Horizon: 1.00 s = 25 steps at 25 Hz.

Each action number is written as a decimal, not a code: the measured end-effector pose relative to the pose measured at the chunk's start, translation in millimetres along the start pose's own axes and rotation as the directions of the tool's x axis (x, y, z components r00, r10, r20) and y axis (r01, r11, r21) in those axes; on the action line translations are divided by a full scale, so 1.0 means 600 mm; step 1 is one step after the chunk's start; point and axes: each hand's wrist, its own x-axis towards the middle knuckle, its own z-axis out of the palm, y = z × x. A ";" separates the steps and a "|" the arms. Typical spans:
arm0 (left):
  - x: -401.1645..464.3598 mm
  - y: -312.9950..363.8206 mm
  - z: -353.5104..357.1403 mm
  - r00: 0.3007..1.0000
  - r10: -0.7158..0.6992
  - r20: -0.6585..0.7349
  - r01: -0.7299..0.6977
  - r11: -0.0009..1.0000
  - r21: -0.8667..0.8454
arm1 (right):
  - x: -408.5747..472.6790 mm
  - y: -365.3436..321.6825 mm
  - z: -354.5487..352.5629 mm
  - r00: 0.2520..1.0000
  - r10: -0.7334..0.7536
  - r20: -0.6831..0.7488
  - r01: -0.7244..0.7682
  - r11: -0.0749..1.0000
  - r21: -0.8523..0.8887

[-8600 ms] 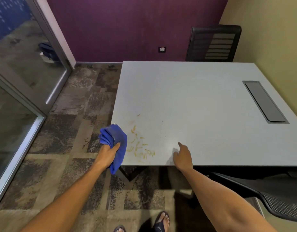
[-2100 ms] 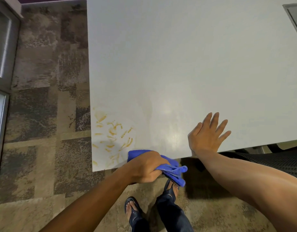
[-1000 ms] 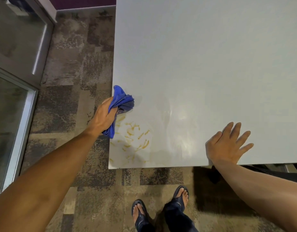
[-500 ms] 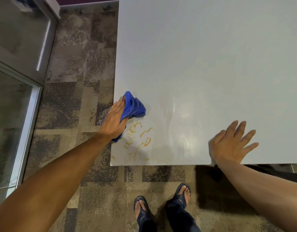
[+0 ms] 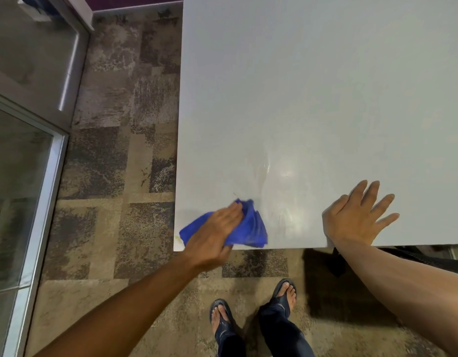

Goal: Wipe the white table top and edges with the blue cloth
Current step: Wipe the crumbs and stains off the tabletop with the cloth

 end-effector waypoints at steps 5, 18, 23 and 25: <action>-0.040 0.099 0.054 0.990 0.093 0.109 -0.060 0.960 -0.274 | 0.000 0.001 -0.002 1.000 -0.008 0.009 0.008 1.000 0.013; 0.056 0.019 -0.145 0.803 -0.573 -0.164 0.358 0.684 -0.636 | -0.001 0.001 0.001 1.000 -0.007 0.005 0.007 1.000 0.028; 0.111 -0.043 -0.191 0.562 -0.826 -0.039 0.282 0.236 -0.930 | 0.001 0.001 -0.001 1.000 -0.006 0.014 0.006 1.000 0.016; 0.118 -0.047 -0.189 0.569 -0.822 -0.001 0.211 0.147 -0.966 | 0.001 0.001 -0.001 1.000 0.000 0.018 0.000 1.000 0.006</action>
